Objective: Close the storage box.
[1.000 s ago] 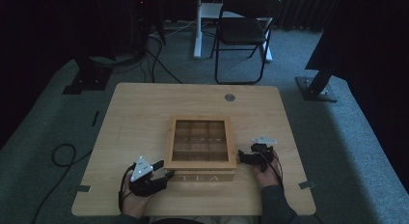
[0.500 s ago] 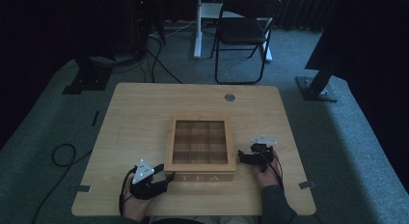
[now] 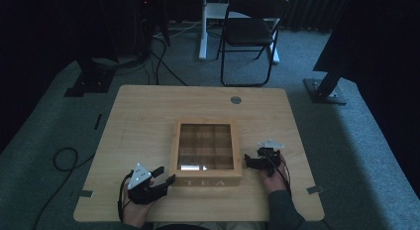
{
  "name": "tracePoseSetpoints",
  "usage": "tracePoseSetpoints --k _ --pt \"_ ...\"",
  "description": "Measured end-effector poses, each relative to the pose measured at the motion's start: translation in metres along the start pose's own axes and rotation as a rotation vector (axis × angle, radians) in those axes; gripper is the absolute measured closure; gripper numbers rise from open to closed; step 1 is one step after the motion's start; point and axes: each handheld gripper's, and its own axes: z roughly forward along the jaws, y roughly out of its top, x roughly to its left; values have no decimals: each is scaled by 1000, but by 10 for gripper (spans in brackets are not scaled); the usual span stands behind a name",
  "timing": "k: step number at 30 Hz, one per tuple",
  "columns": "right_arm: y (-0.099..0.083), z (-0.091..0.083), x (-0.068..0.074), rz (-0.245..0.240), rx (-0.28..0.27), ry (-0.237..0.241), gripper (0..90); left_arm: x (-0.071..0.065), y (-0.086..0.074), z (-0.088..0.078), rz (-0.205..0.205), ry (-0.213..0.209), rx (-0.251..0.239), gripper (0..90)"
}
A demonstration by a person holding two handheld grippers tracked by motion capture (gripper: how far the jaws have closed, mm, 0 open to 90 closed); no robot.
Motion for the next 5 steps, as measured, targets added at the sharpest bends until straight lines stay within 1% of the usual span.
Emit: tracePoseSetpoints --k 2,5 --pt "0 0 0 0 0 0 122 1 1 -2 3 7 -10 427" --pt "0 0 0 0 0 0 123 3 2 -3 -9 13 -22 420"
